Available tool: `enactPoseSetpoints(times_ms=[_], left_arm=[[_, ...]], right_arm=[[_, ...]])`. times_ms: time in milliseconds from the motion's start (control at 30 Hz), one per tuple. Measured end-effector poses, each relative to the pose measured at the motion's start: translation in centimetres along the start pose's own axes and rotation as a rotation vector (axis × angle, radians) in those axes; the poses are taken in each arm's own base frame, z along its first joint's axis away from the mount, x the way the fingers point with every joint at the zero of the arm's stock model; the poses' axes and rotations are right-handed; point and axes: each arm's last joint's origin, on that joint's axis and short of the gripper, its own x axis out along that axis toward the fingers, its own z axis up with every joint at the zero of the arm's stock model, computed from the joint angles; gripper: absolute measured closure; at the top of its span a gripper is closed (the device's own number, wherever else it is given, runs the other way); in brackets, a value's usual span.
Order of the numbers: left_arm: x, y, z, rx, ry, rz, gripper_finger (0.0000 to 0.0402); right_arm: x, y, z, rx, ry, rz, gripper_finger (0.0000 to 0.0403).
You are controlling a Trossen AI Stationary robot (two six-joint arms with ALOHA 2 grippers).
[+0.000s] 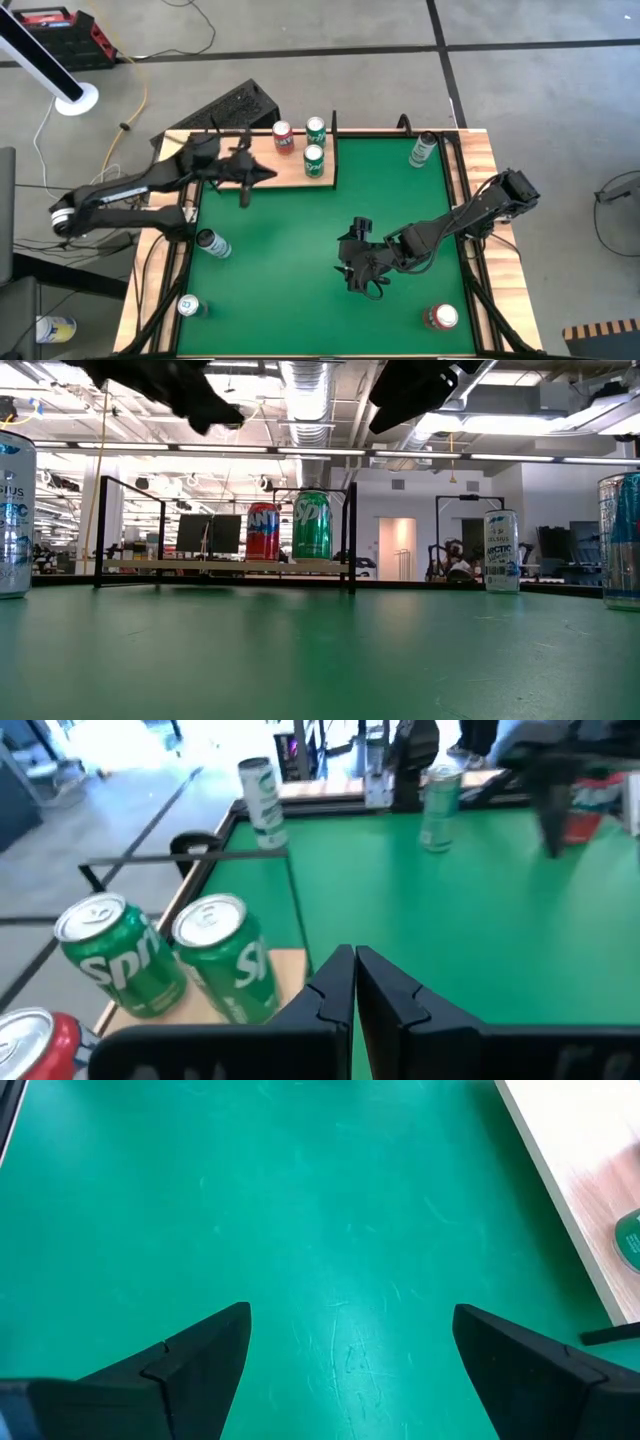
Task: Place canned beverage on shelf
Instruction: Put the orange soda can aligned with the other orange soda can on the shelf
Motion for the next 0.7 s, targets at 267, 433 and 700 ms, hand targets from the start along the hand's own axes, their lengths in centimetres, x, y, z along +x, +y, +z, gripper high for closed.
enactPoseSetpoints(times_ms=[267, 433, 700], left_arm=[[-3.2, -3.6, -2.3, -0.028, -0.067, -0.063, 0.0401], [-4.7, -5.2, -3.9, -0.013, -0.122, -0.147, 0.0401], [-6.6, -5.9, -3.9, 0.031, -0.234, -0.188, 0.0402]], right_arm=[[-0.1, 0.3, 1.1, 0.116, -0.063, 0.086, 0.0033], [-2.9, 0.7, 3.3, 0.352, 0.048, 0.219, 0.0033], [-9.4, 3.1, 3.6, 0.703, 0.328, 0.251, 0.0035]])
